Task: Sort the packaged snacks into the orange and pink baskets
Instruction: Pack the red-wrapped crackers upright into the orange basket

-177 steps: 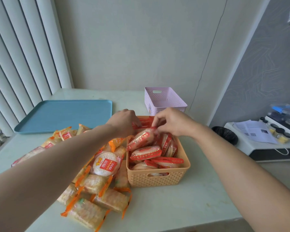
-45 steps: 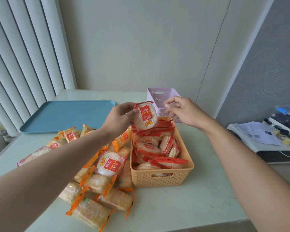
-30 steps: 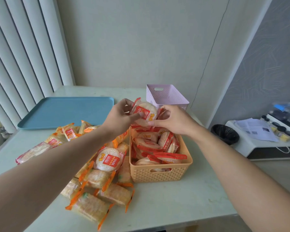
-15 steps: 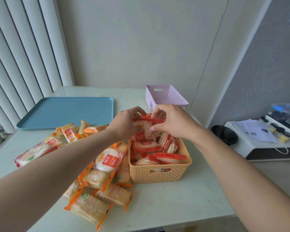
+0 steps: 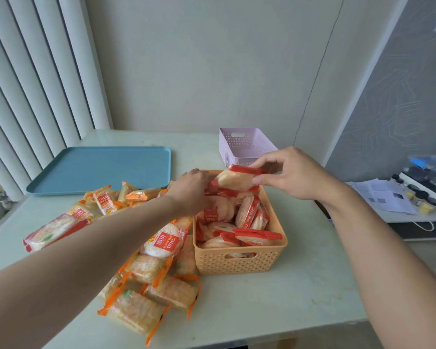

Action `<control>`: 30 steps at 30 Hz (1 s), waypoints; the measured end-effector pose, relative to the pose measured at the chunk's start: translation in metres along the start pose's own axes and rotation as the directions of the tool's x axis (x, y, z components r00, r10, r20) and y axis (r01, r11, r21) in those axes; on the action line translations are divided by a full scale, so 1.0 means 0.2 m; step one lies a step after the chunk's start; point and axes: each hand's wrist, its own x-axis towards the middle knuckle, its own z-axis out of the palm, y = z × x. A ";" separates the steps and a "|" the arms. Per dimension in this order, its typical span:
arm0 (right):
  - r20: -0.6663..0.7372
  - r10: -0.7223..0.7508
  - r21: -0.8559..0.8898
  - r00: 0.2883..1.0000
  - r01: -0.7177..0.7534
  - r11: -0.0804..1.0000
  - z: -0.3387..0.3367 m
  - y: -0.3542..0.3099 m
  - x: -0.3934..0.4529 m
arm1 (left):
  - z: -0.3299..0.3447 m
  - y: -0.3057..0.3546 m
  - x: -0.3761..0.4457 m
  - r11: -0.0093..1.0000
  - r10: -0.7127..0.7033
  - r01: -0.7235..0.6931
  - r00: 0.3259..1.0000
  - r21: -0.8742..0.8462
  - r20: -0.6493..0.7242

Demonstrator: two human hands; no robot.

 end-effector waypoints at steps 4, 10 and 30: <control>-0.203 -0.180 -0.039 0.963 0.175 0.984 0.02 0.01 -0.01 | -0.10 -0.01 -0.01 0.973 -0.021 0.019 1.000 -0.229 -0.005; -0.236 -0.502 -0.336 0.832 0.415 0.846 0.23 0.14 0.03 | -0.25 0.04 -0.07 0.546 -0.163 0.195 0.979 -0.815 0.125; 0.255 0.185 -0.471 0.949 -0.045 0.881 0.19 0.20 0.02 | -0.13 0.05 -0.07 0.942 0.047 -0.058 0.998 0.330 0.040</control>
